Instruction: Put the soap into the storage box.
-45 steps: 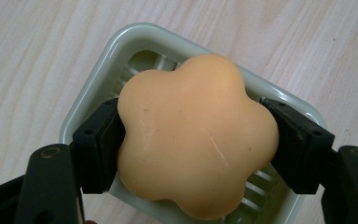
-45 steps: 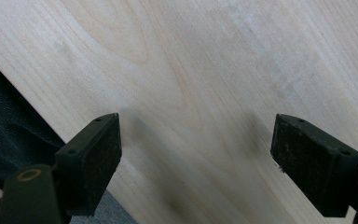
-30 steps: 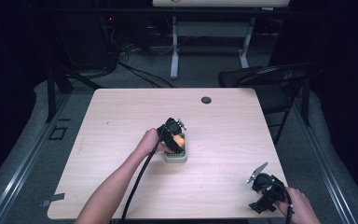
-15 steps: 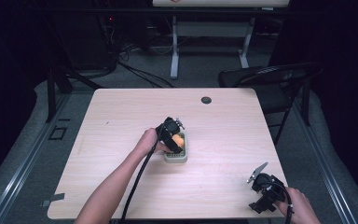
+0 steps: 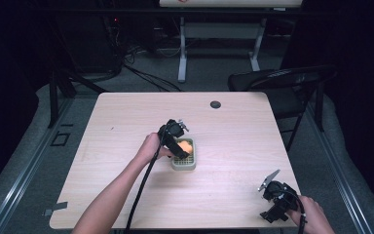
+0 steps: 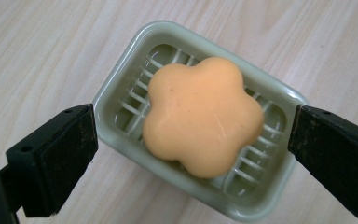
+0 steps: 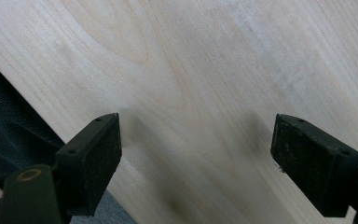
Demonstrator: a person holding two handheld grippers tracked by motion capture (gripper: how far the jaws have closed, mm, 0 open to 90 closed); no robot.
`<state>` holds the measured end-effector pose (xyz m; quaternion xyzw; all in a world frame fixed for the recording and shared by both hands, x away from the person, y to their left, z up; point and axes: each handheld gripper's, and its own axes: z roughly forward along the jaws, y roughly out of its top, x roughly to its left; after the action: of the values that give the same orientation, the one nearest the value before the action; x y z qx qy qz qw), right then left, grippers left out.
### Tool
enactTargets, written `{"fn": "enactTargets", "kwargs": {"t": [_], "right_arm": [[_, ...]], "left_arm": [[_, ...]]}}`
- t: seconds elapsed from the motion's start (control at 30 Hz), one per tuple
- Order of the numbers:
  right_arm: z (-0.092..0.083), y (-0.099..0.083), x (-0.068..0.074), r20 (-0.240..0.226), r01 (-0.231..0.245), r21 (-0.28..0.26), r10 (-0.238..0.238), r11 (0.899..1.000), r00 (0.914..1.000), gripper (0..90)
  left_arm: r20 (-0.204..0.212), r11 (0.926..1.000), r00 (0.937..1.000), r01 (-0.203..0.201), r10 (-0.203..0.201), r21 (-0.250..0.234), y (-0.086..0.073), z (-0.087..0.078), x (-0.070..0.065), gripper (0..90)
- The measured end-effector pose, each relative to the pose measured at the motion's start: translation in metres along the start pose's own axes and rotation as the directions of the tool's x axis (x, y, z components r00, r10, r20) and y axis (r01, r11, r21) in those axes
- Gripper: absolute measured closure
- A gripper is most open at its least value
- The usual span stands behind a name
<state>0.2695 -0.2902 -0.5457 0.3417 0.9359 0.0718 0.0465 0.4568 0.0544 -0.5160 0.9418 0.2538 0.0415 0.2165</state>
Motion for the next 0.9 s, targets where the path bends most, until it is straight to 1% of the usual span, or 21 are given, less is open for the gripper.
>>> {"fn": "enactTargets", "kwargs": {"t": [0.23,0.27,0.4,0.47,0.5,0.6,0.63,0.67,0.7,0.77,0.83,0.87,0.9], "right_arm": [[0.000,0.000,0.000,-0.004,-0.003,-0.003,0.003,1.000,1.0000,15.9],[0.000,0.000,0.000,-0.003,-0.003,-0.004,0.003,1.000,1.0000,15.8],[0.000,0.000,0.000,-0.003,-0.006,-0.003,0.006,1.000,1.0000,15.9],[0.000,0.000,-0.001,-0.006,0.000,0.004,0.000,1.000,1.0000,15.9],[0.000,0.000,0.000,-0.003,-0.006,-0.004,0.006,1.000,1.0000,15.9],[0.000,0.000,0.000,-0.003,-0.006,-0.003,0.006,1.000,1.0000,15.8],[0.000,0.000,0.000,-0.003,-0.007,-0.002,0.007,1.000,1.0000,15.9],[0.000,0.000,0.000,-0.003,-0.007,-0.002,0.007,1.000,1.0000,15.8],[0.000,0.000,0.000,-0.003,-0.007,-0.001,0.007,1.000,1.0000,15.9],[0.000,0.000,0.000,-0.002,-0.006,-0.001,0.006,1.000,1.0000,15.9],[0.000,0.000,0.000,-0.002,-0.006,-0.001,0.006,1.000,1.0000,15.9],[0.000,0.000,0.000,-0.004,0.001,0.006,-0.001,1.000,1.0000,15.9],[0.000,0.000,0.000,-0.002,-0.008,-0.001,0.008,1.000,1.0000,15.9]], "left_arm": [[-0.041,0.9989,0.9986,0.033,-0.034,-0.032,-0.013,-0.025,-0.010,0.4],[-0.043,0.9988,0.9987,0.026,-0.028,-0.041,-0.016,-0.031,-0.012,0.4],[-0.045,0.9987,0.9987,0.020,-0.022,-0.046,-0.025,-0.044,-0.018,0.3],[-0.053,0.9988,0.9983,0.020,-0.022,-0.044,-0.030,-0.050,-0.021,0.3],[-0.053,0.9981,0.9981,0.028,-0.031,-0.055,-0.033,-0.053,-0.022,0.3],[-0.050,0.9979,0.9977,0.042,-0.045,-0.050,-0.040,-0.059,-0.025,0.3],[-0.058,0.9981,0.9972,0.044,-0.047,-0.043,-0.043,-0.060,-0.027,0.3],[-0.063,0.9990,0.9973,0.035,-0.037,-0.028,-0.047,-0.061,-0.028,0.3],[-0.064,0.9990,0.9971,0.038,-0.040,-0.024,-0.050,-0.062,-0.030,0.3],[-0.056,0.9988,0.9974,0.044,-0.046,-0.022,-0.056,-0.064,-0.032,0.3],[-0.060,0.9988,0.9971,0.045,-0.046,-0.019,-0.062,-0.067,-0.034,0.3],[-0.061,0.9987,0.9970,0.047,-0.048,-0.022,-0.064,-0.068,-0.035,0.3],[-0.062,0.9984,0.9966,0.052,-0.053,-0.023,-0.066,-0.069,-0.036,0.3]]}}
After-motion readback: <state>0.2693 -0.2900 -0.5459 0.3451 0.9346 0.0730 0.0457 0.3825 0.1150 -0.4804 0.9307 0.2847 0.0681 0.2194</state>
